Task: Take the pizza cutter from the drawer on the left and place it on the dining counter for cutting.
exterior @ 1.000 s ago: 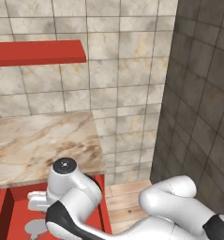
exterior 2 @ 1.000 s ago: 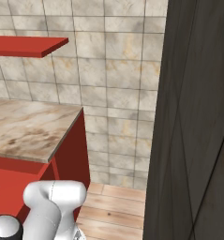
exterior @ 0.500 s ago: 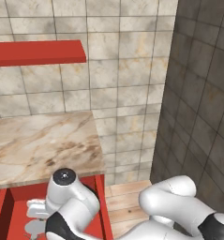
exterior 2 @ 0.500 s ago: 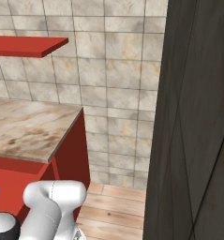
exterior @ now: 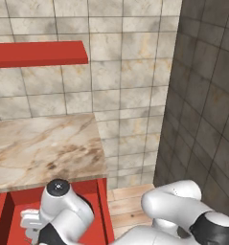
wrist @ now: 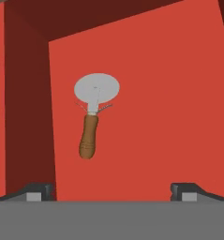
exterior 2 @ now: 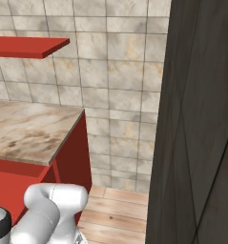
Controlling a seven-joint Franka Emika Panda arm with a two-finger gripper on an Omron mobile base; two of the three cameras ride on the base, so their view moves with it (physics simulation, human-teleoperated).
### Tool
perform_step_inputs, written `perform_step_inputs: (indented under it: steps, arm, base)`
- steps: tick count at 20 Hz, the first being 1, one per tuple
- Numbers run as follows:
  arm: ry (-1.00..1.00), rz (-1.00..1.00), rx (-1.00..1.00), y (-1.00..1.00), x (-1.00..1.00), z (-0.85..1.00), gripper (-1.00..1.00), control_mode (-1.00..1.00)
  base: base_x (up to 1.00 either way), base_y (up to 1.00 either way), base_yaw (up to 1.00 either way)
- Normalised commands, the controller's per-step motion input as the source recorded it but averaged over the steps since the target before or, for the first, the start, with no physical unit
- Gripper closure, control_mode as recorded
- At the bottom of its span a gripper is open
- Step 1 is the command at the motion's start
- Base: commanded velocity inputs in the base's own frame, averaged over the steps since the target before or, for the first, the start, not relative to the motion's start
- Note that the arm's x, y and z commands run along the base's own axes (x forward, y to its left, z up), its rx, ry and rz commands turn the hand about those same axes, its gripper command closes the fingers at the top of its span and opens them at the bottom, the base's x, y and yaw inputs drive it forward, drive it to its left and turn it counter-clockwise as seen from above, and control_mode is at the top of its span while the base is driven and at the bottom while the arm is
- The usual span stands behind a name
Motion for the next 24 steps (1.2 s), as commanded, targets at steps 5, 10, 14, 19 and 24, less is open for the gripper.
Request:
perform_step_inputs:
  steps: [5,10,14,19,24]
  arm:
    - [0.02,0.0,0.0,0.18,0.1,-0.15,-1.0,-1.0]
    - [0.04,0.0,-0.03,0.08,0.19,-0.18,-1.0,-1.0]
    - [0.1,-0.01,-0.01,0.14,0.38,-0.03,-1.0,-1.0]
    - [0.08,-0.02,-0.04,0.21,0.34,-0.15,-1.0,-1.0]
    - [0.02,0.0,-0.11,0.23,0.09,-0.32,-1.0,-1.0]
  base:
    - [0.0,0.0,0.0]
    - [0.0,0.0,0.0]
    - [0.0,0.0,0.0]
    - [0.0,0.0,0.0]
    - [0.0,0.0,0.0]
